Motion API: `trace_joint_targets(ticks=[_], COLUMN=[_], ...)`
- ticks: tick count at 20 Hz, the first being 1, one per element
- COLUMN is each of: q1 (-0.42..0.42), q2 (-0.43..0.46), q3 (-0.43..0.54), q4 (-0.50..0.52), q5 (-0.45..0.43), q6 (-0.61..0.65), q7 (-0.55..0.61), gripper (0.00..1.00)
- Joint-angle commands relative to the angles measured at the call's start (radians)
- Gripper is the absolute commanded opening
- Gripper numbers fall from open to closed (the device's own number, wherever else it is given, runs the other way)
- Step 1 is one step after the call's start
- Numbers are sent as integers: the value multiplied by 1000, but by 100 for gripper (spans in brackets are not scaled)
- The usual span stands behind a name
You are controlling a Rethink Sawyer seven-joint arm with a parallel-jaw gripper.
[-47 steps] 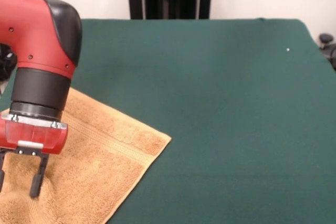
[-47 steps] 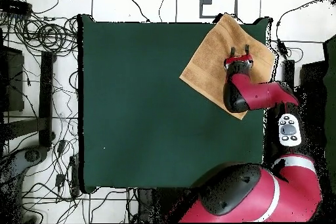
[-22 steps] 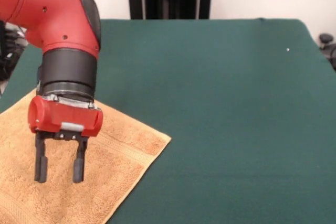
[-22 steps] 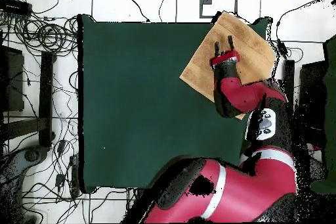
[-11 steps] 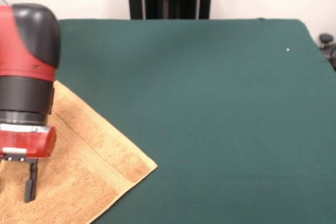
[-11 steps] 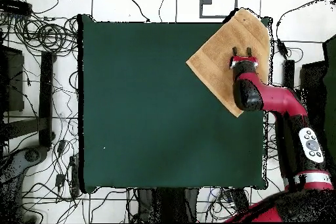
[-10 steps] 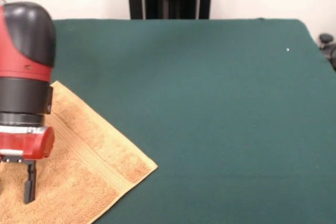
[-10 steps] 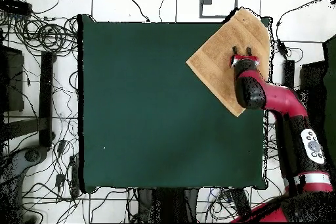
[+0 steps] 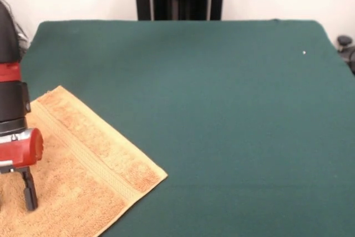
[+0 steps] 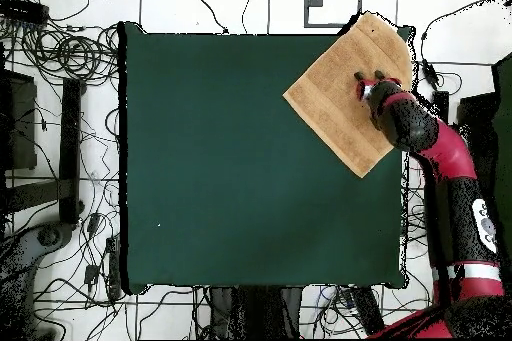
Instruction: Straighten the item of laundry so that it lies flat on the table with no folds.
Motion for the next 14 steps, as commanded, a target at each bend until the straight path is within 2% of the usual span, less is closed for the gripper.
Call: trace_joint_targets(ticks=[1, 2, 6, 9, 14], q1=[131, 153, 208, 234, 263], q2=[246, 254, 272, 283, 283], q3=[-61, -81, -134, -161, -203], q4=[78, 44, -29, -59, -81], q5=[88, 150, 278, 342, 397], q6=[474, 570, 773, 861, 911], q7=[-204, -159, -62, 5, 74], gripper=[100, 100, 100, 100, 100])
